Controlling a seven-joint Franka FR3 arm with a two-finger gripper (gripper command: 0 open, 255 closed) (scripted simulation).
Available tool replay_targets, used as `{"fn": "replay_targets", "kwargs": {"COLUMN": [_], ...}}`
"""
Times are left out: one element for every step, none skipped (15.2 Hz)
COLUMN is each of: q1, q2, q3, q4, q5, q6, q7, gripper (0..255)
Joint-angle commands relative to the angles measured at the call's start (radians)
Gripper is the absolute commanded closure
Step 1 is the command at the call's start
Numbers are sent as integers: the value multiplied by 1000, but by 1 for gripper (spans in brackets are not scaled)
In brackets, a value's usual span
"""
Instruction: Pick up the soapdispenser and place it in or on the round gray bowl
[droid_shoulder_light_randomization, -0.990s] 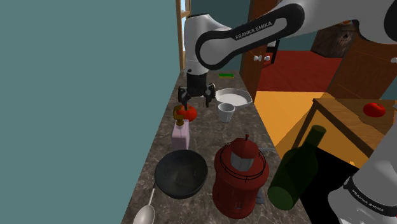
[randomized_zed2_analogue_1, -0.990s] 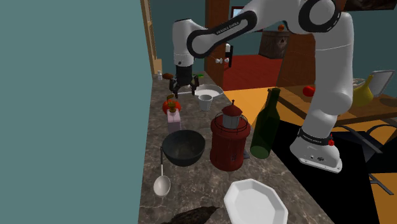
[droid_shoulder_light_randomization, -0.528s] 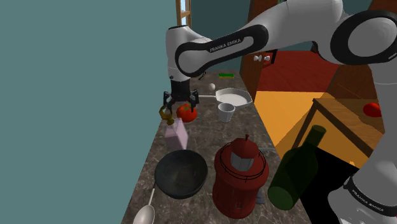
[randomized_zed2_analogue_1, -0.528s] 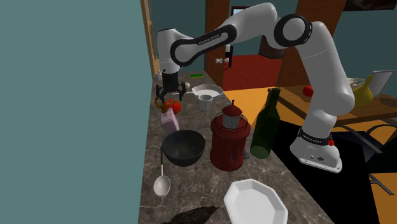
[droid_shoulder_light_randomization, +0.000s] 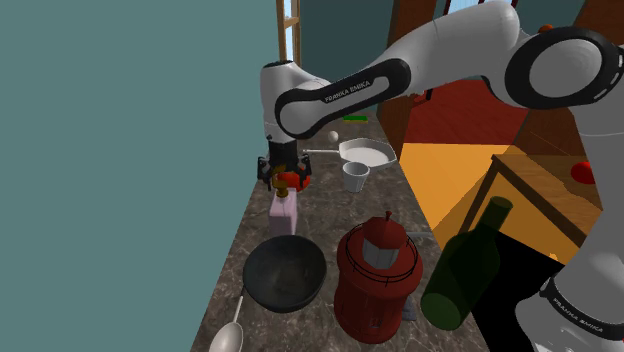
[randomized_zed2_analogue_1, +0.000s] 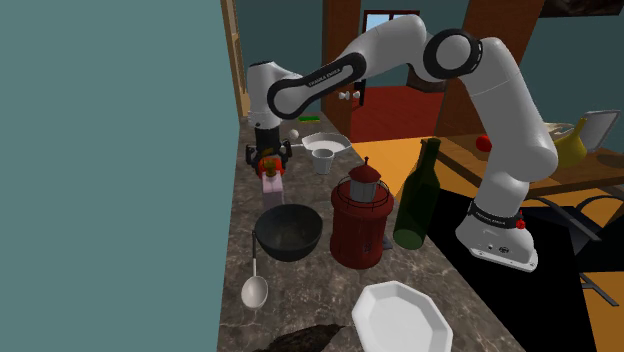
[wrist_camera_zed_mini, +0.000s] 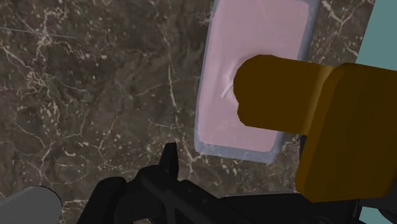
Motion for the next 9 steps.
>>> {"fn": "replay_targets", "kwargs": {"q1": [0,0,0,0,0,0,0,0,0], "q2": [0,0,0,0,0,0,0,0,0], "q3": [0,0,0,0,0,0,0,0,0], "q4": [-3,-3,-3,-3,-3,-3,-3,-3,-4], "q5": [0,0,0,0,0,0,0,0,0], "q6": [4,4,4,4,4,4,4,4,4], "q7": [0,0,0,0,0,0,0,0,0], "gripper": [0,0,0,0,0,0,255,255,255]}}
